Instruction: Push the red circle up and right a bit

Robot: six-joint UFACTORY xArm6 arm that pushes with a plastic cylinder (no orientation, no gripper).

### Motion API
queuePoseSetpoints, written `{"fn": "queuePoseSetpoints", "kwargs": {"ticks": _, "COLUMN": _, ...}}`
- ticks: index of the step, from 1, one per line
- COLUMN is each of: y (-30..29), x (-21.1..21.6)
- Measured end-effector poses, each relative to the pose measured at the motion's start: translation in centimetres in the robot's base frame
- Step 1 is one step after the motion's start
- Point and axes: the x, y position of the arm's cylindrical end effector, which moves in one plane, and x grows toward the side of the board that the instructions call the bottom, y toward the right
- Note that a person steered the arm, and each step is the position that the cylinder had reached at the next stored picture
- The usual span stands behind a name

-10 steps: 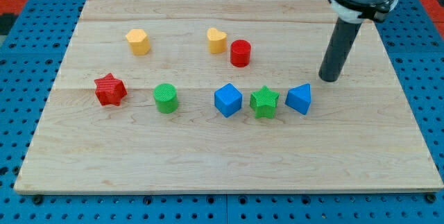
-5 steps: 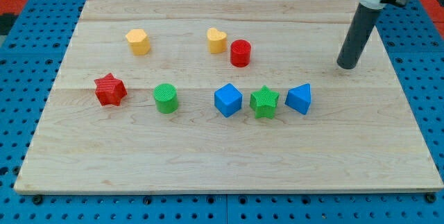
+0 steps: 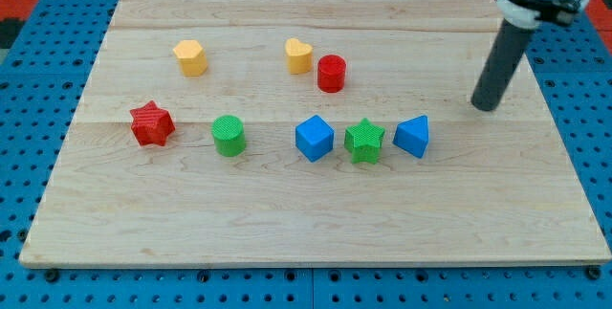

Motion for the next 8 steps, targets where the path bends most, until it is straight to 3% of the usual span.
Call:
{"fn": "queuePoseSetpoints", "kwargs": {"ticks": 1, "y": -3.0, "x": -0.3}}
{"fn": "queuePoseSetpoints", "kwargs": {"ticks": 4, "y": -20.6, "x": -2.0}}
{"fn": "queuePoseSetpoints", "kwargs": {"ticks": 5, "y": -22.9, "x": -4.4}}
{"fn": "queuePoseSetpoints", "kwargs": {"ticks": 6, "y": -19.4, "x": -5.4}}
{"fn": "queuePoseSetpoints", "kwargs": {"ticks": 7, "y": -12.2, "x": -5.4}}
{"fn": "queuePoseSetpoints", "kwargs": {"ticks": 8, "y": -11.0, "x": -6.1}}
